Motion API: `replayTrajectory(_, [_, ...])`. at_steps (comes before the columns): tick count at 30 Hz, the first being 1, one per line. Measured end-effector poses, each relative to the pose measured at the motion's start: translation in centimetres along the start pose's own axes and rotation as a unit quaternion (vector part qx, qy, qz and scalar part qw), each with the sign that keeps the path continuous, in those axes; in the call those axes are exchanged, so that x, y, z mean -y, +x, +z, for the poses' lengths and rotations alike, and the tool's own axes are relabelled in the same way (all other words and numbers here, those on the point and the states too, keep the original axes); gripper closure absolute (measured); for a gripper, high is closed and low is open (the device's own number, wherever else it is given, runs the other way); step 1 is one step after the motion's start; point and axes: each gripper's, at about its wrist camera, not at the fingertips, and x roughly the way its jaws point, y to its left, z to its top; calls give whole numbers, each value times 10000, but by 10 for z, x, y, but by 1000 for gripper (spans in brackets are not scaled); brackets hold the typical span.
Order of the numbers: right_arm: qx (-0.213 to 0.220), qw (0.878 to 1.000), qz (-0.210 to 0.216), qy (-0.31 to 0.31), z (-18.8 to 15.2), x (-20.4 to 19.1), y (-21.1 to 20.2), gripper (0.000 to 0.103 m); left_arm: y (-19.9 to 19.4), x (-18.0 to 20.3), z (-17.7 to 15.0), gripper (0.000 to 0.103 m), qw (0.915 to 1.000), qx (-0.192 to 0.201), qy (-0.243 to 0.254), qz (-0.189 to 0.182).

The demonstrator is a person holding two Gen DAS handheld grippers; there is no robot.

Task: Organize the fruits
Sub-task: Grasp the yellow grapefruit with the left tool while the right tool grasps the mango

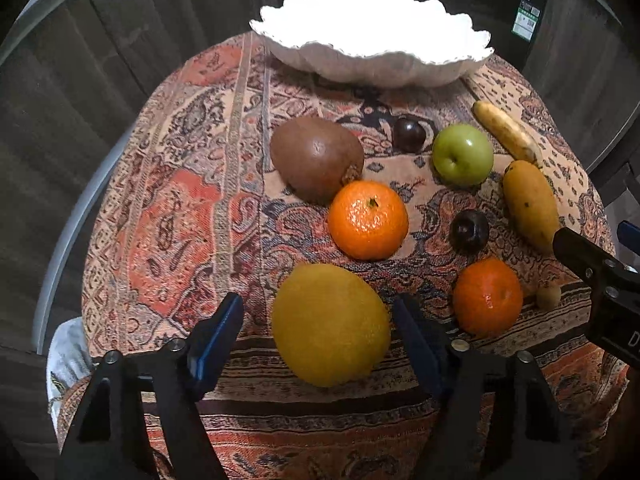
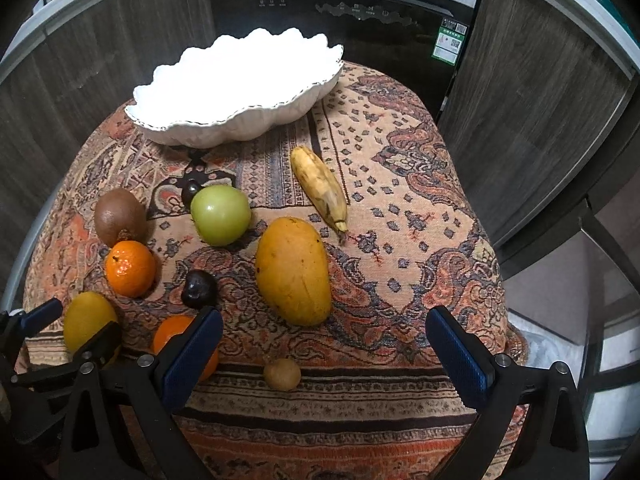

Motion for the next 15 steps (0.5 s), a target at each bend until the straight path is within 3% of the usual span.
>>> replayTrajectory(6, [-32,10000,-36,-38,2,-1,8,1,12,4,-1,46,9998,-175,61,-112])
replayTrajectory(15, [-5,9999,-42,-102,15,-4,25,3,19,6,3,47,9998,-124,125,-73])
